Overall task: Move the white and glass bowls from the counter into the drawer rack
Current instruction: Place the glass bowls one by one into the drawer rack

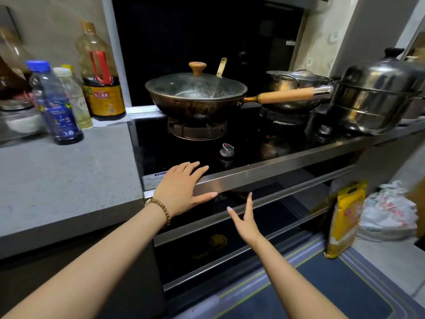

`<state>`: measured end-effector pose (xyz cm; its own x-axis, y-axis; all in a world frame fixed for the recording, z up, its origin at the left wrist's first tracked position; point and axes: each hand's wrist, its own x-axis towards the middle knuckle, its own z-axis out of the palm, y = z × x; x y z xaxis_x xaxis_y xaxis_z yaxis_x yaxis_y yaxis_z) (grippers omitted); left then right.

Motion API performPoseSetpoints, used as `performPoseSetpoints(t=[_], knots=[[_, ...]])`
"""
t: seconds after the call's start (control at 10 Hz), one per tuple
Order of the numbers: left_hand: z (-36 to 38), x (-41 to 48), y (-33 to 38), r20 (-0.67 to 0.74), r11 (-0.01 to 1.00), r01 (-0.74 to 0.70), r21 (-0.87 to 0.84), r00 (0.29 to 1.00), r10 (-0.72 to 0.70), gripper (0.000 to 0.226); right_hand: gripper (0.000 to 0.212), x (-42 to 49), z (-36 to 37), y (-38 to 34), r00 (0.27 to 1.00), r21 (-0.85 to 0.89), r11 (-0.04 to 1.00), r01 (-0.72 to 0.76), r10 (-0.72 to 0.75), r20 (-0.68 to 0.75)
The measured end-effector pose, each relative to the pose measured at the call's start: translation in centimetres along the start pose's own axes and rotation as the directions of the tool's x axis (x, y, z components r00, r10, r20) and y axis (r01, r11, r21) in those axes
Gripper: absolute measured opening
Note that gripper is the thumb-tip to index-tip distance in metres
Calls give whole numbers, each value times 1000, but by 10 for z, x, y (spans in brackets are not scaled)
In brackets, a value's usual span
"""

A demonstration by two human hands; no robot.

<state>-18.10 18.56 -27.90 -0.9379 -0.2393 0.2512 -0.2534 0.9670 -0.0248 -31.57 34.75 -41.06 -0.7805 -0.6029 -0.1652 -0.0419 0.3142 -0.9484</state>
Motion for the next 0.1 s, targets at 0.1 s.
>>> performPoseSetpoints(t=[0.1], knots=[[-4, -1, 2, 13, 1000, 6, 2, 1000, -6, 90, 91, -8, -5, -2, 999, -9, 1000, 30, -30, -32]])
